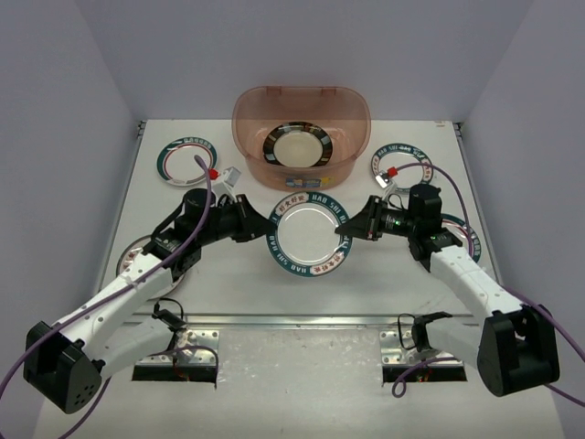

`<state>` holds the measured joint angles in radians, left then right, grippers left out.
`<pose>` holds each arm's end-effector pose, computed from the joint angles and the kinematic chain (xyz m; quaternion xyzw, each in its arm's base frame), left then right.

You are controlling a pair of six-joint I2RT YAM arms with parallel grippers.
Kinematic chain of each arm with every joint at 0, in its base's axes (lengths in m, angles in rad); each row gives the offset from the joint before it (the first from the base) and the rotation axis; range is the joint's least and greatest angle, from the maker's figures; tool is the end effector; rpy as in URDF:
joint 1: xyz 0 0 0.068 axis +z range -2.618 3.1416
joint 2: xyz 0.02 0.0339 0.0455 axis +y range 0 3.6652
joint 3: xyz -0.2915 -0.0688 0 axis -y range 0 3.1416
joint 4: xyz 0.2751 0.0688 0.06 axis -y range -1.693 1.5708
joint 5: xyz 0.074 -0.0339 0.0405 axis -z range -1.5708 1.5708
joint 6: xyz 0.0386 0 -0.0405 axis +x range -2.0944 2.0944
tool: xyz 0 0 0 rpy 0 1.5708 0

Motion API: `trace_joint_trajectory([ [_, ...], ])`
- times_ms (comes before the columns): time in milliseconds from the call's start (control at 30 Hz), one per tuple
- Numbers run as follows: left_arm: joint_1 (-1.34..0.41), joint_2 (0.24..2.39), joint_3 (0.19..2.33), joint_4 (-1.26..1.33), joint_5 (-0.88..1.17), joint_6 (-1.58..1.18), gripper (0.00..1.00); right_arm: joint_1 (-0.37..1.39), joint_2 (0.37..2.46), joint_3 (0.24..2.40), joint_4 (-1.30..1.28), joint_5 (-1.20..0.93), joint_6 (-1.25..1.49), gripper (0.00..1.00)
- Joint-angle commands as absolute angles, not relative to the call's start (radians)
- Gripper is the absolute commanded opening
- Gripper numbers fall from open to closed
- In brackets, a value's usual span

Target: Place the plates into the plastic bin on the countertop

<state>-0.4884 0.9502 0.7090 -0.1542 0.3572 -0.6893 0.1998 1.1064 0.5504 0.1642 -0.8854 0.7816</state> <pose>0.2000 -0.1215 0.3008 0.0159 0.8247 -0.4260 0.3716 0.2349 0.0781 0.2423 -0.0127 0.7878 0.5508 0.2753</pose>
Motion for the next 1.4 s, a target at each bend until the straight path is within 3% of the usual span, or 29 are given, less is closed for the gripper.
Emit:
trace_joint_trajectory([
  [0, -0.476, 0.924, 0.788, -0.039, 0.391, -0.707, 0.00, 0.192, 1.103, 0.589, 0.221, -0.915, 0.795, 0.00],
  [33, -0.474, 0.928, 0.790, -0.040, 0.389, -0.706, 0.00, 0.192, 1.100, 0.592, 0.239, -0.923, 0.805, 0.00],
  [67, -0.474, 0.929, 0.796, -0.045, 0.371, -0.701, 0.33, 0.188, 1.102, 0.598, 0.252, -0.939, 0.831, 0.00],
  [100, -0.474, 0.930, 0.805, -0.058, 0.367, -0.692, 0.41, 0.183, 1.105, 0.606, 0.263, -0.942, 0.848, 0.00],
  [133, -0.474, 0.922, 0.835, -0.114, 0.310, -0.670, 0.71, 0.176, 1.111, 0.629, 0.265, -0.937, 0.865, 0.00],
  [167, -0.474, 0.912, 0.870, -0.204, 0.201, -0.648, 0.89, 0.166, 1.120, 0.656, 0.246, -0.920, 0.873, 0.00],
  [200, -0.474, 0.901, 0.903, -0.305, 0.074, -0.626, 0.99, 0.156, 1.130, 0.683, 0.219, -0.897, 0.878, 0.00],
  [267, -0.474, 0.866, 0.998, -0.425, -0.217, -0.596, 1.00, 0.129, 1.178, 0.793, 0.113, -0.797, 0.861, 0.00],
  [400, -0.474, 0.722, 1.096, -0.646, -0.538, -0.567, 1.00, 0.120, 1.364, 1.096, -0.020, -0.597, 0.813, 0.00],
  [833, -0.474, 0.539, 0.948, -0.674, -0.478, -0.410, 1.00, 0.143, 2.272, 2.164, -0.189, -0.407, 0.639, 0.00],
  [933, -0.474, 0.523, 0.891, -0.678, -0.469, -0.416, 1.00, 0.167, 2.367, 2.263, -0.191, -0.394, 0.565, 0.00],
  [1133, -0.476, 0.524, 0.858, -0.646, -0.454, -0.414, 1.00, 0.205, 2.426, 2.230, -0.153, -0.374, 0.531, 0.00],
  [1167, -0.476, 0.532, 0.856, -0.647, -0.454, -0.416, 1.00, 0.207, 2.431, 2.232, -0.151, -0.371, 0.536, 0.03],
  [1300, -0.474, 0.559, 0.856, -0.649, -0.456, -0.420, 1.00, 0.208, 2.460, 2.262, -0.170, -0.369, 0.549, 0.30],
  [1333, -0.474, 0.563, 0.856, -0.648, -0.454, -0.420, 1.00, 0.210, 2.456, 2.272, -0.178, -0.368, 0.542, 0.38],
  [1367, -0.474, 0.569, 0.856, -0.648, -0.453, -0.421, 1.00, 0.213, 2.449, 2.272, -0.187, -0.355, 0.531, 0.56],
])
